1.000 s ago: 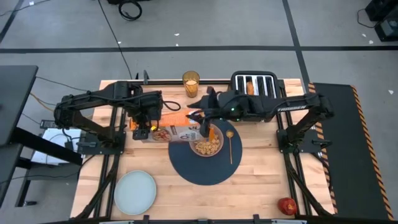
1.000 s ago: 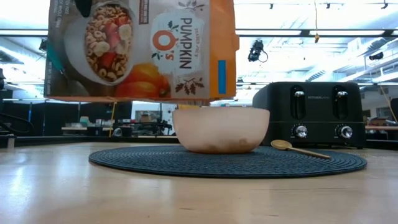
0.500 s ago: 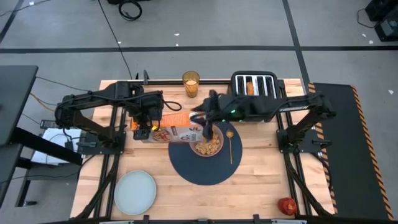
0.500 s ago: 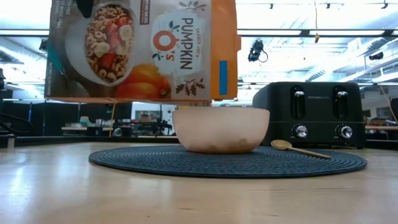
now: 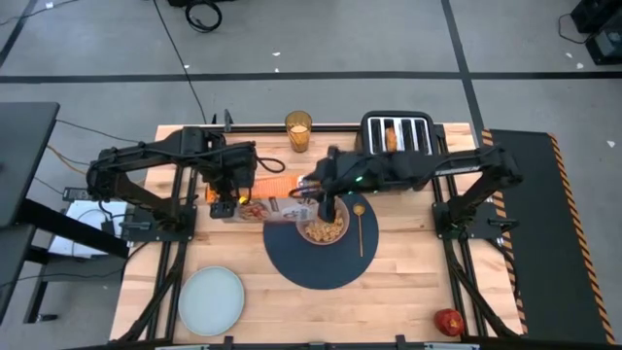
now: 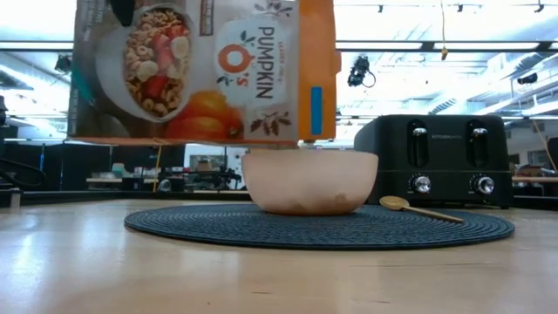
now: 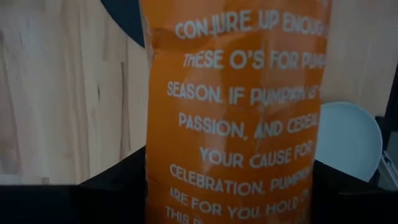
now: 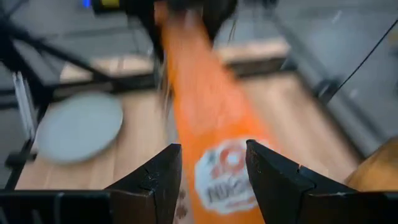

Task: Arrange a breakfast setting
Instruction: Pour the cereal from the cereal box into the bowl

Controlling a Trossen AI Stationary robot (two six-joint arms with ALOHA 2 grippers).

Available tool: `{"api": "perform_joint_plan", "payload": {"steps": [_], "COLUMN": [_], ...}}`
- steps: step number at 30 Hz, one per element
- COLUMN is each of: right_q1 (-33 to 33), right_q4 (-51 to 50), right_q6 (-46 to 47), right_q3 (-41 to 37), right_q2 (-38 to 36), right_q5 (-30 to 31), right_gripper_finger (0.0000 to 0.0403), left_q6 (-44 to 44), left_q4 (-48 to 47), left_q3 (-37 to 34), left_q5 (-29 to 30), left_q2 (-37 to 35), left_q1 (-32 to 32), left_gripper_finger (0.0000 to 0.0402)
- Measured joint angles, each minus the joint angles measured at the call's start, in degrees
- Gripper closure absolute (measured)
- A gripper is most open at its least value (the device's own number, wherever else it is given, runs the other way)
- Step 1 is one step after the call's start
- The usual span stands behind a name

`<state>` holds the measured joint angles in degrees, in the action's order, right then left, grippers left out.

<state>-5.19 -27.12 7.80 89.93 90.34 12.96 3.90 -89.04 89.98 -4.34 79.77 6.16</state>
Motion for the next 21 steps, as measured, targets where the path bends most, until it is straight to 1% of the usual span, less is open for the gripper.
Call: {"api": "perform_joint_plan", "payload": {"steps": [3, 5, 8, 10, 11, 12, 13, 16, 17, 21], "right_q1": [-0.35, -0.75, -1.18, -1.27, -1.22, -1.11, -1.06, -1.31, -1.31, -0.96], "right_q4": [0.05, -2.57, -10.73, -13.29, -13.59, -12.65, -11.14, -10.42, -10.82, -15.13], "right_q6": [-1.16, 0.58, 2.60, 4.31, 5.51, 6.04, 6.16, 5.23, 4.81, 6.64], "right_q3": [0.82, 0.06, -0.94, -0.77, -0.77, -0.70, -0.66, -0.68, -0.68, -0.69], "right_q2": [-2.02, -1.78, -0.59, -1.05, -1.43, -1.60, -1.59, -1.48, -1.48, -2.28], "right_q5": [3.41, 3.46, 1.58, 4.58, 6.27, 6.60, 5.26, -2.62, -3.33, 1.84], "right_gripper_finger": [0.0216, 0.0216, 0.0216, 0.0216, 0.0216, 0.0216, 0.0216, 0.0216, 0.0216, 0.0217], "left_q6": [0.02, 0.05, 0.51, 1.02, 1.15, 1.23, 1.26, 1.26, 1.26, 0.85], "left_q4": [-1.09, -0.81, -0.98, -1.17, -0.87, -0.66, -0.66, -1.03, -0.95, -1.04], "left_q3": [0.00, 0.00, -0.01, -0.07, -0.05, -0.05, -0.04, -0.04, -0.05, -0.05], "left_q5": [-0.04, -0.10, -0.10, 0.02, 0.02, 0.02, 0.01, -0.01, -0.05, 0.00], "left_q2": [0.00, 0.00, 0.09, 0.11, 0.07, 0.07, 0.07, 0.07, 0.07, 0.07], "left_q1": [0.00, -0.02, -0.02, -0.01, 0.00, 0.00, 0.00, 0.00, -0.02, 0.00], "left_gripper_finger": [0.0145, 0.0145, 0.0145, 0.0145, 0.0145, 0.0145, 0.0145, 0.0145, 0.0145, 0.0145]}}
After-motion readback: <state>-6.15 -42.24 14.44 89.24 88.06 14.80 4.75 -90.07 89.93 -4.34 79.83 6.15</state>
